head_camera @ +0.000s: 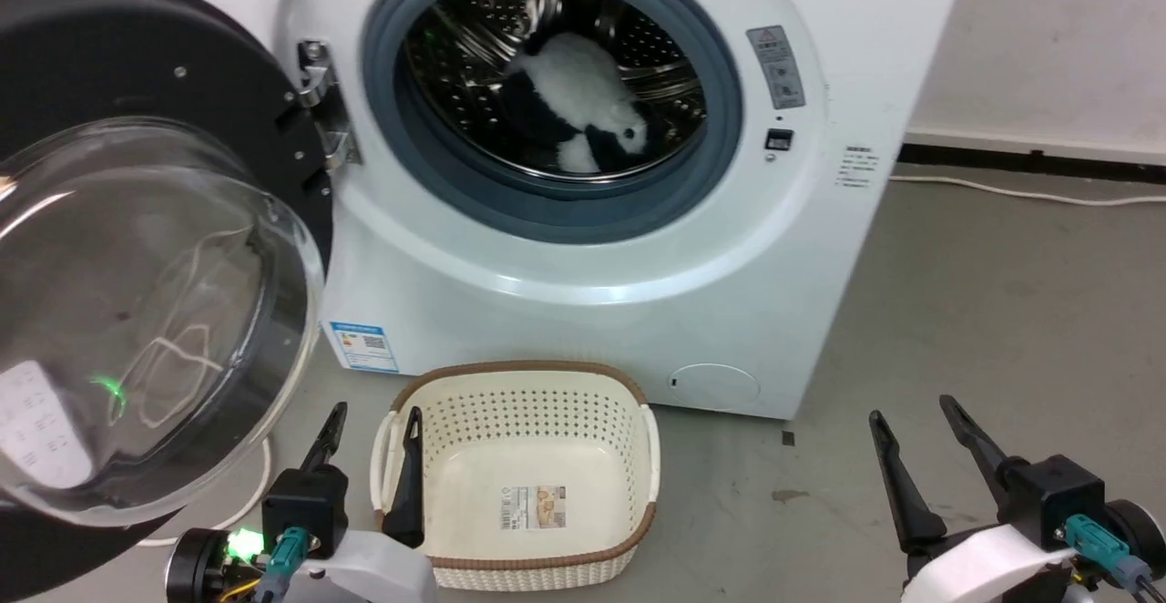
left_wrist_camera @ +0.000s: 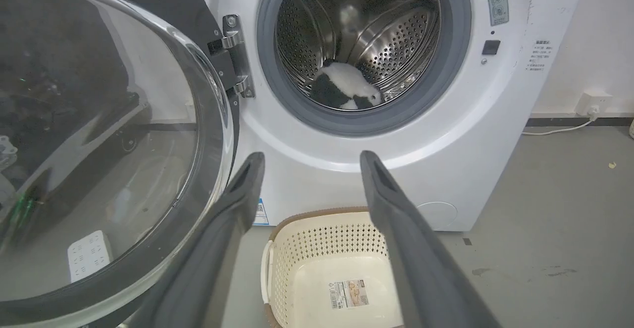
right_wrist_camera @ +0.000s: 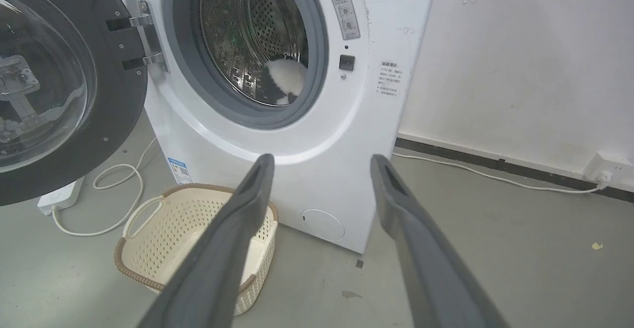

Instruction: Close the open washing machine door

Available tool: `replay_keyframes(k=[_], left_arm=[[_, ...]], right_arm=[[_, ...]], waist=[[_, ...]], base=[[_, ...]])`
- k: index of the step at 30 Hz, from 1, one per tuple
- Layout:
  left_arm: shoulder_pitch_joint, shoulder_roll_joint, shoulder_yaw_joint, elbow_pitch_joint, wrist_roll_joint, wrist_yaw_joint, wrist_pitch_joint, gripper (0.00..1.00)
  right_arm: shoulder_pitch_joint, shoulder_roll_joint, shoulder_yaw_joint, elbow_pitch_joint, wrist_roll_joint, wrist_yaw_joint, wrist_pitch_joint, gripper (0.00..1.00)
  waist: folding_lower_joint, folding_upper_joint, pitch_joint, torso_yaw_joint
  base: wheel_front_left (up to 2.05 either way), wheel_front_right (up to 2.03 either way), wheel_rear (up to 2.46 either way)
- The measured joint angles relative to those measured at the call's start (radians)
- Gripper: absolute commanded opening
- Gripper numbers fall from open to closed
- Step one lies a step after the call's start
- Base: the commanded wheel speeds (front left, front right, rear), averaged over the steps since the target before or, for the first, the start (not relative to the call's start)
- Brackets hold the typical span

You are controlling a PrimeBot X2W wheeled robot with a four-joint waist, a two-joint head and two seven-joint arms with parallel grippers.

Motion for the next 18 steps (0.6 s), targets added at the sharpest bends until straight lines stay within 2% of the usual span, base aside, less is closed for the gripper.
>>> replay_keyframes(k=[11,18], left_arm=[[0.003,0.017,-0.021,-0.002,0.000,0.001,-0.021,1.00],[0.012,0.021,-0.035,-0.024,0.000,0.019,-0.041,1.00]], right_arm=[[0.009,0.000,0.008,0.000,0.006,0.000,-0.022,1.00],[0.009,-0.004,0.033,0.003,0.010,0.000,-0.040,1.00]], waist=[[0.0000,0.0000,-0.012,0.069],[0.0000,0.0000,-0.011,0.114]], base=[[0.00,0.00,0.00],[0.00,0.00,0.00]])
